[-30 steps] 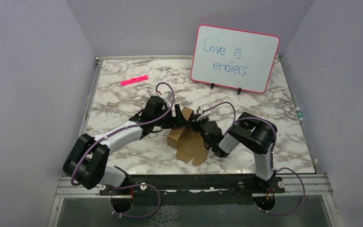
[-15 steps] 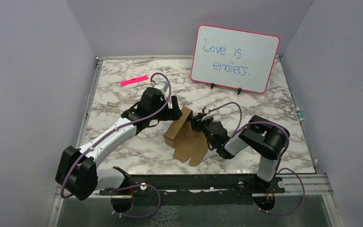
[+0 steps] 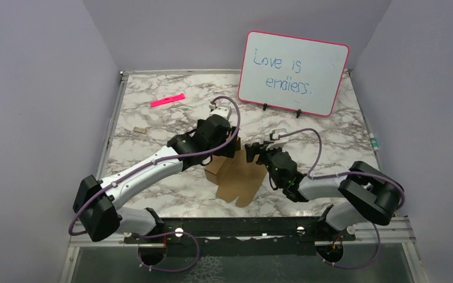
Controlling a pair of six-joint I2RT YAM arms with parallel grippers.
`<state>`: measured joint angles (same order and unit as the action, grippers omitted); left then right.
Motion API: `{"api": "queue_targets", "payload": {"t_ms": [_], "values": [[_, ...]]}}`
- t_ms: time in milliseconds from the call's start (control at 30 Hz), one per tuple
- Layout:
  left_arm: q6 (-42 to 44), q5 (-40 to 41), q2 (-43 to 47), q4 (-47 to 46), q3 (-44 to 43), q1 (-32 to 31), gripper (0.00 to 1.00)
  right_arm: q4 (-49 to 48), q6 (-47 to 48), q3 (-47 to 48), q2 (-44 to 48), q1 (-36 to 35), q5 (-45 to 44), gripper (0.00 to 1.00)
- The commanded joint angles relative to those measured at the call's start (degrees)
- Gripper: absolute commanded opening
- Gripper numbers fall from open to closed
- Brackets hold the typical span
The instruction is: Fold the paper box
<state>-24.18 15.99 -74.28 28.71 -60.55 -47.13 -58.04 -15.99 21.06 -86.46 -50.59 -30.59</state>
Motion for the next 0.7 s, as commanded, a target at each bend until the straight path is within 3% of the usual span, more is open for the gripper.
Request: {"api": "queue_targets", "payload": {"t_ms": [0,167,367,533,667], "values": [[0.26,14.39,-4.50,6.16,-4.77,-5.79,0.89,12.70,-4.18,-1.45,8.92,-0.30,-4.66,0.82],[-0.15,22.81,-10.58,9.87,-9.86,-12.07,0.88,24.02,-6.97,-2.54,20.57,-0.30,-5.86,0.89],[-0.29,29.17,-17.62,13.22,-13.94,-15.05,0.84,31.38,-8.68,-6.92,33.24,-0.21,-10.32,0.92],[0.36,28.78,-20.20,13.68,-15.57,-14.99,0.84,23.62,-3.40,-10.22,35.95,-0.23,-4.78,0.92],[2.02,22.51,-17.80,10.48,-15.48,-11.17,0.84,9.12,2.00,-11.89,27.94,-0.21,1.30,0.92]]}}
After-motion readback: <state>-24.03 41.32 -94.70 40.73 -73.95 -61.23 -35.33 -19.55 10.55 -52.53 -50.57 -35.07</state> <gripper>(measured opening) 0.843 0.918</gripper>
